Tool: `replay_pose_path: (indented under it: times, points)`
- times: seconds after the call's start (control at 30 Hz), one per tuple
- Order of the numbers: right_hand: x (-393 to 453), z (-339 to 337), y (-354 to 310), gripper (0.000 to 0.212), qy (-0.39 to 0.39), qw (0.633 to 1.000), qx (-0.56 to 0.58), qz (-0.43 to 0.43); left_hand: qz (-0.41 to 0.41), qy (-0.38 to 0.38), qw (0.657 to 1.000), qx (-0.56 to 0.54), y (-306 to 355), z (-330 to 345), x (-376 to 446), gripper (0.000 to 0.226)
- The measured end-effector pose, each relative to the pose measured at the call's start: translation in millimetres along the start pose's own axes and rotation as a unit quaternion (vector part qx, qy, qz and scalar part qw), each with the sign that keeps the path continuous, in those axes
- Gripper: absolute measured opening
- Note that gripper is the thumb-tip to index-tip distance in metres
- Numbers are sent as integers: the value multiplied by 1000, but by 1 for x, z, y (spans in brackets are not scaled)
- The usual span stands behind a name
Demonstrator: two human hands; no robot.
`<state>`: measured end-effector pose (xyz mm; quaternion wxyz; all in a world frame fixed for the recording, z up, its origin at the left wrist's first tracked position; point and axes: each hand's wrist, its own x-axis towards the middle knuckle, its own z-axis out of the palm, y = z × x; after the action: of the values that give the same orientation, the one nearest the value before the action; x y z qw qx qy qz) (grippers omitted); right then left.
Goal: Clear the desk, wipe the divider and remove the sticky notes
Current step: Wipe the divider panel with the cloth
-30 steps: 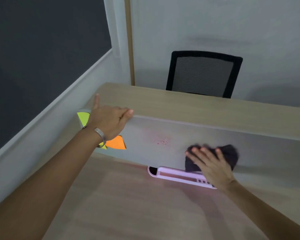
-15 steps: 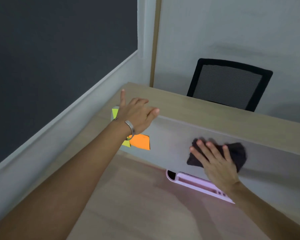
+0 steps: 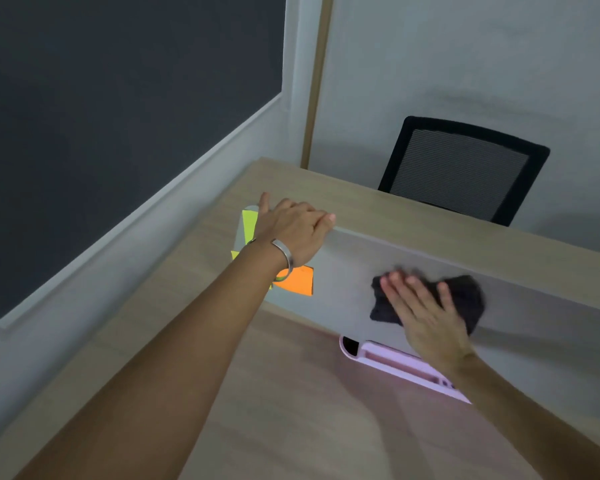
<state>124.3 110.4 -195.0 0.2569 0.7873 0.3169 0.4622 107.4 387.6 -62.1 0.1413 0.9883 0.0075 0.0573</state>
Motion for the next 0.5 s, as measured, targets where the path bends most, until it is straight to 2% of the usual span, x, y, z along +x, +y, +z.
replay_pose_path:
  times: [0.07, 0.13, 0.17, 0.27, 0.37, 0.43, 0.5]
  points:
    - [43, -10, 1, 94, 38, 994, 20, 103, 2, 7, 1000, -4, 0, 2, 0, 47]
    - [74, -12, -25, 88, 54, 990, 35, 129, 1, 18, 1000, 1, 0, 5, 2, 47]
    - [77, -8, -45, 85, 44, 994, 30, 99, 2, 21, 1000, 6, 0, 6, 2, 46]
    - [32, 12, -96, 81, -43, 996, 6, -76, 2, 14, 1000, 13, -2, 7, 3, 47]
    - [-29, 18, -75, 85, -124, 982, 11, -145, 6, 19, 1000, 20, -5, 7, 1, 48]
    - [-49, 10, -25, 92, -103, 991, -9, -79, 8, 21, 1000, 14, -4, 7, 2, 48]
    - [-38, -5, 24, 99, -70, 996, 2, 55, 8, 27, 1000, 10, -2, 8, 3, 47]
